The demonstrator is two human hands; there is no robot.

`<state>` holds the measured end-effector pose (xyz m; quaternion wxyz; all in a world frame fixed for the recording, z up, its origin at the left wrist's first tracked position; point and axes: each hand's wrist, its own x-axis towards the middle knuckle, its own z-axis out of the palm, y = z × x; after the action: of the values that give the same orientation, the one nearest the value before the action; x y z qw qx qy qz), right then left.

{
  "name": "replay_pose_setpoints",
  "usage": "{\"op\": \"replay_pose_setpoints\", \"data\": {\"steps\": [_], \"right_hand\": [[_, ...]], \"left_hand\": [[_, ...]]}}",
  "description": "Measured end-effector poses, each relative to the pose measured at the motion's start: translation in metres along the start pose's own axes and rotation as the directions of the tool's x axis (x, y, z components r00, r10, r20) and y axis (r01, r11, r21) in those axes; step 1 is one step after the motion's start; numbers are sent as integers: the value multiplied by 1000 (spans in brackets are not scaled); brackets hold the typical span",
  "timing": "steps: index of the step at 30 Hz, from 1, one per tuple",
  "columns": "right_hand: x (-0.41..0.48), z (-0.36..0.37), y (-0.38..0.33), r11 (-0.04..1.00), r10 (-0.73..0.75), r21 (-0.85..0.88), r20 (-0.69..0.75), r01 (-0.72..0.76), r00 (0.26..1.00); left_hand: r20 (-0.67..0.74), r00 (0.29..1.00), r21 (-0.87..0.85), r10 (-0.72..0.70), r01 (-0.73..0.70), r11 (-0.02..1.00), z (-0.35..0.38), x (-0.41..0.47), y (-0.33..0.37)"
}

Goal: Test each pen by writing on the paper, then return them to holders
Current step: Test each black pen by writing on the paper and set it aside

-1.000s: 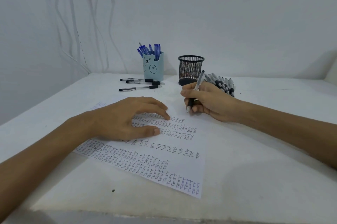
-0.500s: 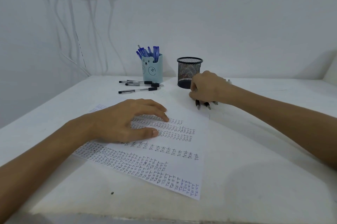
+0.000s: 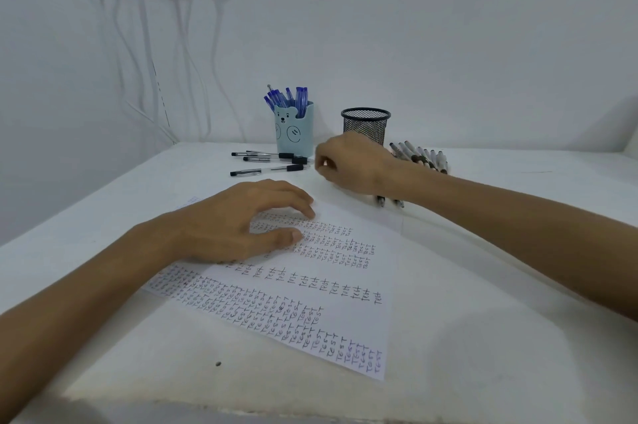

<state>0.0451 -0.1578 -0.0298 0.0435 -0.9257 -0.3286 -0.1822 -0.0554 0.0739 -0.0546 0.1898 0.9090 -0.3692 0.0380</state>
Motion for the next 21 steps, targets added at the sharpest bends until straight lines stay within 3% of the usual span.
{"op": "replay_pose_setpoints", "data": {"steps": [4,11,21], "right_hand": [[31,13,-15,992,-108,-50,80,112,991],[59,28,-26,987,-134,-71,121,143,984],[31,21,-13,998,-5,-63,-65,1,998]], "left_hand": [[-13,999,81,-38,39,996,-5,-3,-13],[-12,997,74,-71,72,995,-6,-4,-17],[-10,998,50,-66,66,997,-7,-5,-20]]}}
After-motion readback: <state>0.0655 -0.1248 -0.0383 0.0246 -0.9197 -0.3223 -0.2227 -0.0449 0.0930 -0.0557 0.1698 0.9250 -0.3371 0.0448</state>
